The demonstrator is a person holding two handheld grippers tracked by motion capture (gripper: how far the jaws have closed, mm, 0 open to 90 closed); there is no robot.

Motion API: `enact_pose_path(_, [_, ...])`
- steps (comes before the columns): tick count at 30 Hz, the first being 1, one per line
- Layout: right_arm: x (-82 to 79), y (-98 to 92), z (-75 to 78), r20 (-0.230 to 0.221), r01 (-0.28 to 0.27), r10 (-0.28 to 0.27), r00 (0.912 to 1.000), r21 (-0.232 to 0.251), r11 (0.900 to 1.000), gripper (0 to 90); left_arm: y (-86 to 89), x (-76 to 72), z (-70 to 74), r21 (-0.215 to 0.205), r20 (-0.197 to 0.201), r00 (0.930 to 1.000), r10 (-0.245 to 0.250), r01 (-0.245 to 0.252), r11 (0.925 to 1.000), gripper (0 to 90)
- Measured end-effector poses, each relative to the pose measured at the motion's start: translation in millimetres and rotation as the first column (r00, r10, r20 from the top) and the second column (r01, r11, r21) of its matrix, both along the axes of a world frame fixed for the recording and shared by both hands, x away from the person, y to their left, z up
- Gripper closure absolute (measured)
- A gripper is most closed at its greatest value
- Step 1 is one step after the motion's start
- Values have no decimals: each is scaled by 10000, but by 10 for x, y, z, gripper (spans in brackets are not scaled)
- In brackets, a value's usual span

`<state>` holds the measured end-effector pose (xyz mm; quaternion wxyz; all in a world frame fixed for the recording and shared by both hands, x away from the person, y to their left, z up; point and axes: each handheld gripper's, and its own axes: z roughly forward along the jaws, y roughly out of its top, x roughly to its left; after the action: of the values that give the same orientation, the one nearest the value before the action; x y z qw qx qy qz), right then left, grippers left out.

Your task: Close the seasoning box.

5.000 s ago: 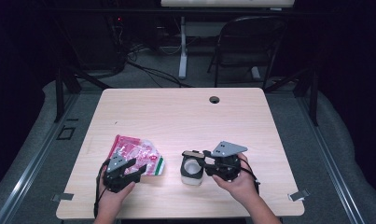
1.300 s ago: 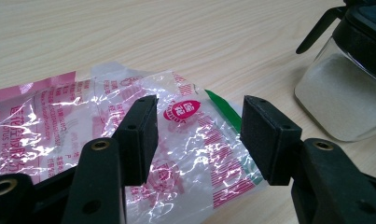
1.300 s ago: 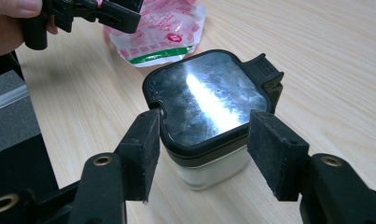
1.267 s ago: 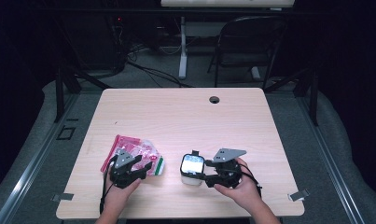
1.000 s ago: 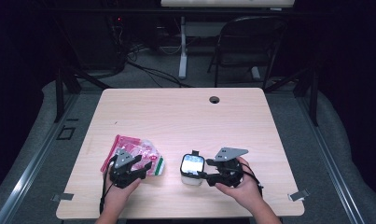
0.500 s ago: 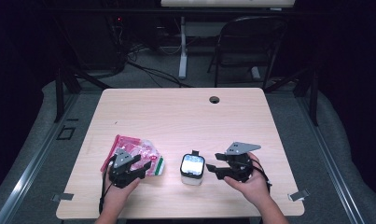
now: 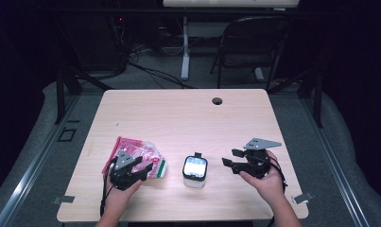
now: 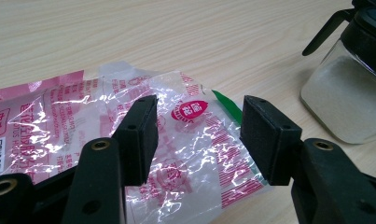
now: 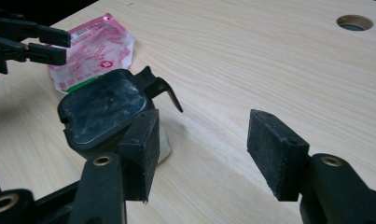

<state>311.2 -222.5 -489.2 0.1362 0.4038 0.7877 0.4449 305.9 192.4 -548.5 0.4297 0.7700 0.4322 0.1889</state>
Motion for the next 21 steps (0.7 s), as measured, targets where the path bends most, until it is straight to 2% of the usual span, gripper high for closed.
enact_pose_path(3, [16, -35, -14, 3, 145, -145, 9999, -161, 9998, 438, 2, 2, -2, 17, -15, 10000, 5, -5, 10000, 464])
enact_pose_path(10, [78, -120, -142, -329, 749, -752, 9966, -113, 9971, 441, 11, 5, -5, 14, -28, 10000, 34, -34, 10000, 464])
enact_pose_path(14, [116, -178, -214, -523, 1197, -1196, 9914, -15, 9928, 441, 13, 10, -12, 11, -49, 10000, 52, -52, 10000, 464])
enact_pose_path(21, [182, -294, -363, -994, 1950, -1949, 9758, -82, 9808, 442, 17, 13, -14, 44, -77, 9999, 69, -68, 10000, 464])
